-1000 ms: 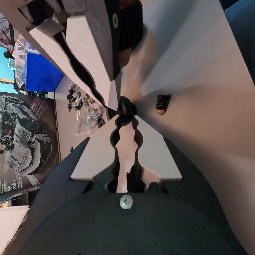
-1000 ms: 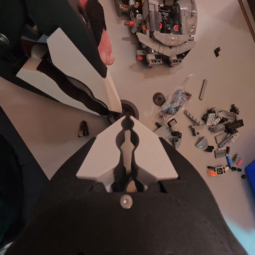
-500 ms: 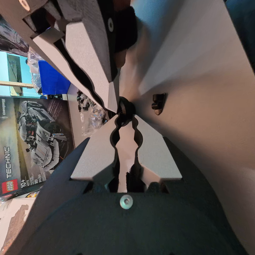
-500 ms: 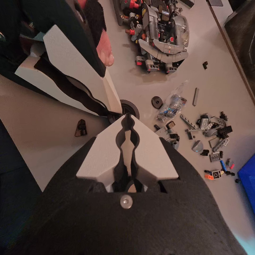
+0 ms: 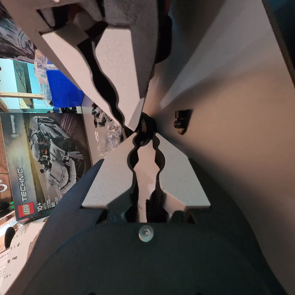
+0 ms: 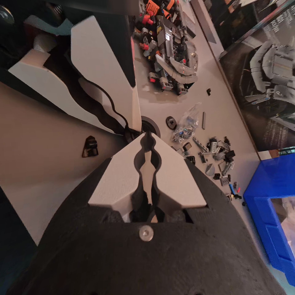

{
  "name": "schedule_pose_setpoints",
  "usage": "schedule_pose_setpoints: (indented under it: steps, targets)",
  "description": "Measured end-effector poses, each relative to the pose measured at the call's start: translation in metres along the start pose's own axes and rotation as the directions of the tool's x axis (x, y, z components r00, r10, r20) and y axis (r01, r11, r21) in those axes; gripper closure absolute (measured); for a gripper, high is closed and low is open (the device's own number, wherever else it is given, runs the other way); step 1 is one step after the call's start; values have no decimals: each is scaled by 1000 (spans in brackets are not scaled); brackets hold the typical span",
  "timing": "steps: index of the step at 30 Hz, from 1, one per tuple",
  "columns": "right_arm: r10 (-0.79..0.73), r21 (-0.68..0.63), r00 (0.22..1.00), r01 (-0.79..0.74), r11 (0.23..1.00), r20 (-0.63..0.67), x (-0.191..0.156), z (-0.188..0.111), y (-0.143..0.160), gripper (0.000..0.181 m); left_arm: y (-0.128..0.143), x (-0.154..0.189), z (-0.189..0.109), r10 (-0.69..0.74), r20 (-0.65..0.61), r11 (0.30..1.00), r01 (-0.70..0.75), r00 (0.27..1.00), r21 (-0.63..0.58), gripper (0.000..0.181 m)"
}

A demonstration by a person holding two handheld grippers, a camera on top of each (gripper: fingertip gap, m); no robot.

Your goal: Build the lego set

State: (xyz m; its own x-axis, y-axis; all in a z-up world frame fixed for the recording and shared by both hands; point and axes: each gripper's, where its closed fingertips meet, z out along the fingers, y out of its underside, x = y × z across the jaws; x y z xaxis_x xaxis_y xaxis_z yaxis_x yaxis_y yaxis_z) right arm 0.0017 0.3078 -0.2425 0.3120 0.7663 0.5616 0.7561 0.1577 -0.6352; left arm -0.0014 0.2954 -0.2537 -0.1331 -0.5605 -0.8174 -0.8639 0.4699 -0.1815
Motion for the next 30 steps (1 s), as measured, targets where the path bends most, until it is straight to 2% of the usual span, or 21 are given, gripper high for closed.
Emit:
schedule_pose_setpoints:
  steps: [7, 17, 23, 30]
  targets:
    - [-46, 14, 995, 48, 999, -87, 3, 0, 0, 181, 0, -1, 1, 30, 39, 999, -29, 999, -32, 167]
    - [134, 97, 991, -132, 987, -18, 18, -7, -11, 181, -2, -2, 3, 0, 21, 1000, 0, 1000, -5, 167]
    - [65, 40, 997, -64, 997, -31, 19, -2, -6, 181, -4, -3, 5, -35, -6, 999, 35, 999, 13, 167]
    - [84, 47, 996, -85, 995, 28, 16, -4, -4, 181, -6, -3, 6, -72, -40, 997, 73, 997, 30, 167]
